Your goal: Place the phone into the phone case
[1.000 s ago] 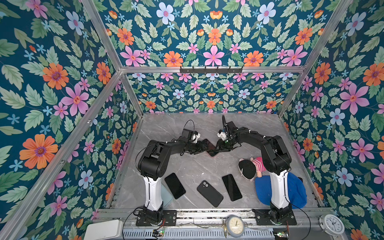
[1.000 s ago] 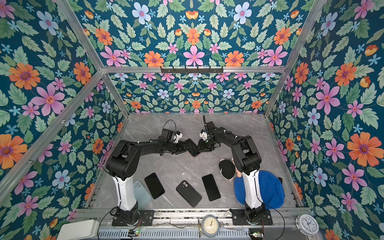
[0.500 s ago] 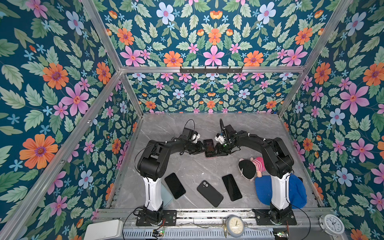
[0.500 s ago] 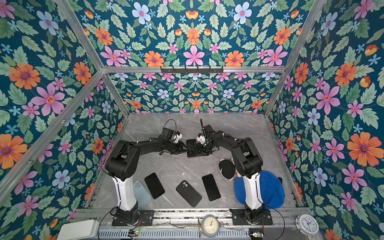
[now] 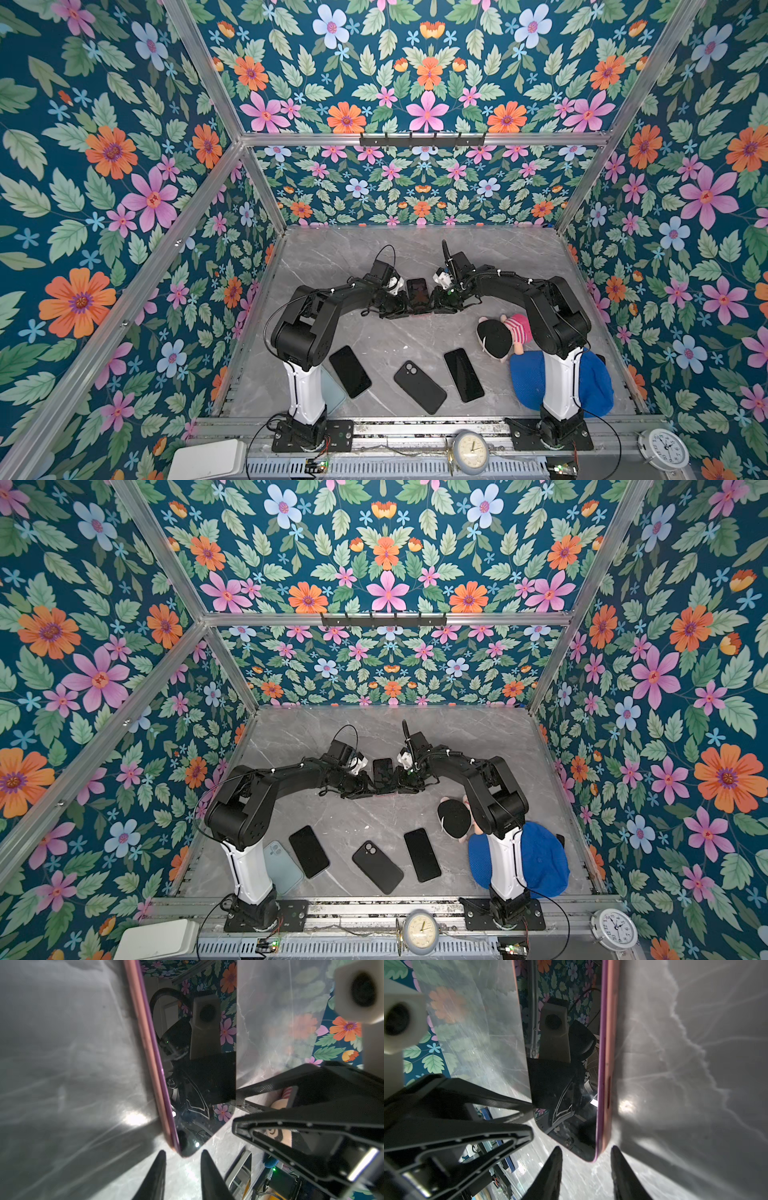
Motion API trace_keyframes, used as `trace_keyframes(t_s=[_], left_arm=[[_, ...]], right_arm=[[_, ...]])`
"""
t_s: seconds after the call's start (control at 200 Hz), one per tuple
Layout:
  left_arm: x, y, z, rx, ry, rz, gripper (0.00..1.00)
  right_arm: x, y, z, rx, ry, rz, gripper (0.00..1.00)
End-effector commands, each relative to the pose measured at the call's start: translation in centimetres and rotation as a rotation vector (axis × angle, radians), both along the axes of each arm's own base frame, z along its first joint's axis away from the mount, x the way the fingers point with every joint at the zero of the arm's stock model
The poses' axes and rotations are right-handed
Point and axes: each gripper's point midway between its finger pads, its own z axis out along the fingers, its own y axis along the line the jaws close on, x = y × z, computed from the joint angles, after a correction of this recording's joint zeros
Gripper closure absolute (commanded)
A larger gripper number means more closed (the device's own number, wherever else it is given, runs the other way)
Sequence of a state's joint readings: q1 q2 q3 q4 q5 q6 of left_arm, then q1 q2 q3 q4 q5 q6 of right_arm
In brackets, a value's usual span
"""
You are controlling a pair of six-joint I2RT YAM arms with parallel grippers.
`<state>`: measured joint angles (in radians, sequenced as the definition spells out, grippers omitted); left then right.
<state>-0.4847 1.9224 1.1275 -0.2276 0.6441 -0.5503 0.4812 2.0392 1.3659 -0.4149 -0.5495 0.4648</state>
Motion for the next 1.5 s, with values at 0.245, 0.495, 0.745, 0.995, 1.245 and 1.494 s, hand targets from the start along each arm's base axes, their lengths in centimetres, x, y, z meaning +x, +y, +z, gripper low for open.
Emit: trace_keyframes(t_s=[0.245,0.495,0.745,0.995,1.245,1.494], left_arm=[[0.1,1.0,-1.5,0.086,0.015,-0.008,0.83],[0.3,1.2,-2.2,0.099,0.017,-0.009,0.93],[0.2,1.4,-2.9,0.106,0.025,-0.008,0.94],[0.2,1.8,-3.4,0.119,0.029,0.000,0.96],[0.6,2.0,-2.5,0.115,0.007,0.002,0.91],[0.8,2.1,-1.2,0.105,-0.017,0.001,0.71]], right_arm=[[-0.4,1.1,-0.1,0.028,0.001,0.014,0.60],[-0.8,1.6,-0.5,0.027,0.006,0.025,0.60],[-0.9,2.1,-0.4,0.030,0.000,0.033,0.61],[-1.2,2.7,-0.7,0.016,-0.004,0.045,0.61],[-1.4,3.1,-0.9,0.009,-0.003,0.057,0.61],[-0.9,1.8,0.2,-0.067,-0.054,0.068,0.59]])
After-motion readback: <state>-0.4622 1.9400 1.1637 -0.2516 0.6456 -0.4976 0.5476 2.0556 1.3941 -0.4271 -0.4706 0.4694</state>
